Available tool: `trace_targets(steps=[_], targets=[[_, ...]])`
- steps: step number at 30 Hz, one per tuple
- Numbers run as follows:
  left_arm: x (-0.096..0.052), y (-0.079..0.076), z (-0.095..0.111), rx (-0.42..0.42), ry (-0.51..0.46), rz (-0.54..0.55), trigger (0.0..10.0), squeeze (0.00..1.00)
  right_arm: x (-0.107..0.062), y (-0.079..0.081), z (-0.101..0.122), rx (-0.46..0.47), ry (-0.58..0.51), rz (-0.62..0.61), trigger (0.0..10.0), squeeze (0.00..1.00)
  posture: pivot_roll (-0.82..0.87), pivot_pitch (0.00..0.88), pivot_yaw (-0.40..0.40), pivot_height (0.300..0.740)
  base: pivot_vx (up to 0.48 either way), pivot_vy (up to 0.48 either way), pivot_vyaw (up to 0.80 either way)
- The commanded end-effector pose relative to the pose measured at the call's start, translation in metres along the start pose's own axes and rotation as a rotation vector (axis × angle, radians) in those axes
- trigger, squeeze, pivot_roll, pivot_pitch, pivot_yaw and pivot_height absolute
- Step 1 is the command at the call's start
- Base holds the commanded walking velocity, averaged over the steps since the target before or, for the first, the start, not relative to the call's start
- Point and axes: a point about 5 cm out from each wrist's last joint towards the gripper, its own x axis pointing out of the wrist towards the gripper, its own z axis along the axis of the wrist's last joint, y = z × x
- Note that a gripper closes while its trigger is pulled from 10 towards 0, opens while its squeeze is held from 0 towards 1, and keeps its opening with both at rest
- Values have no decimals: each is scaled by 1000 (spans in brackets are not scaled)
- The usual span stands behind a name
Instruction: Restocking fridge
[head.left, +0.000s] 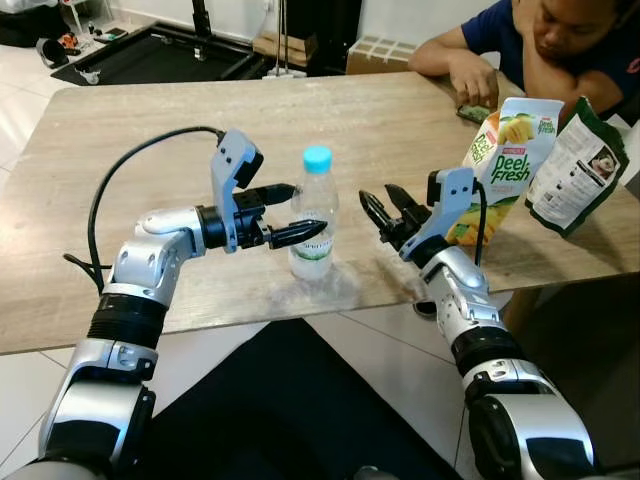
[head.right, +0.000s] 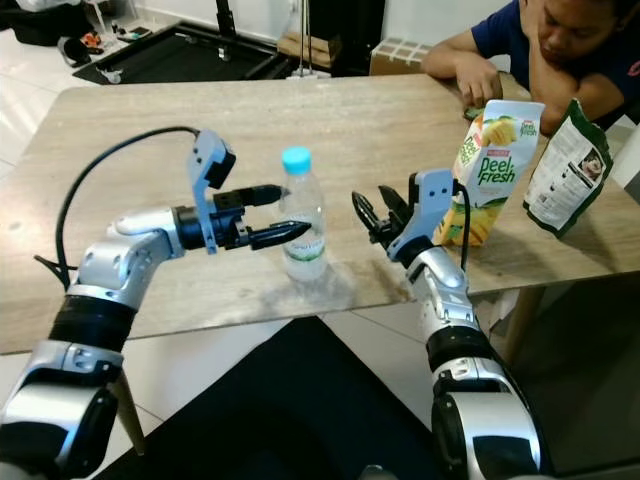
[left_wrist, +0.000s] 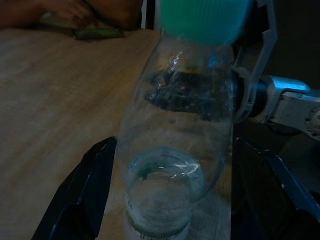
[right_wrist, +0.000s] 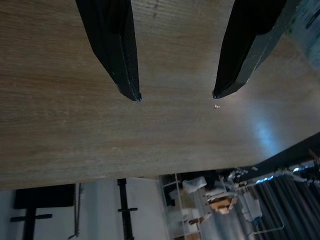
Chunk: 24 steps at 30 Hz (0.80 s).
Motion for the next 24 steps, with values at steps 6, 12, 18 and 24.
trace_targets(steps=[6, 12, 18, 24], targets=[[-26, 1, 16, 49, -29, 106, 10000, 0, 2, -14, 20, 2, -81, -65, 10000, 0, -95, 122, -19, 740, 0, 0, 0], [-51, -4, 10, 39, -16, 209, 10000, 0, 5, -26, 47, -20, -174, -117, 10000, 0, -95, 128, -17, 740, 0, 0, 0], [-68, -5, 7, 1, -40, 296, 10000, 0, 5, -33, 61, 0, -227, -131, 10000, 0, -92, 129, -16, 740, 0, 0, 0], [-83, -23, -18, -96, 2, 282, 10000, 0, 9, -23, 78, 52, -258, 69, 10000, 0, -84, 131, -18, 740, 0, 0, 0]])
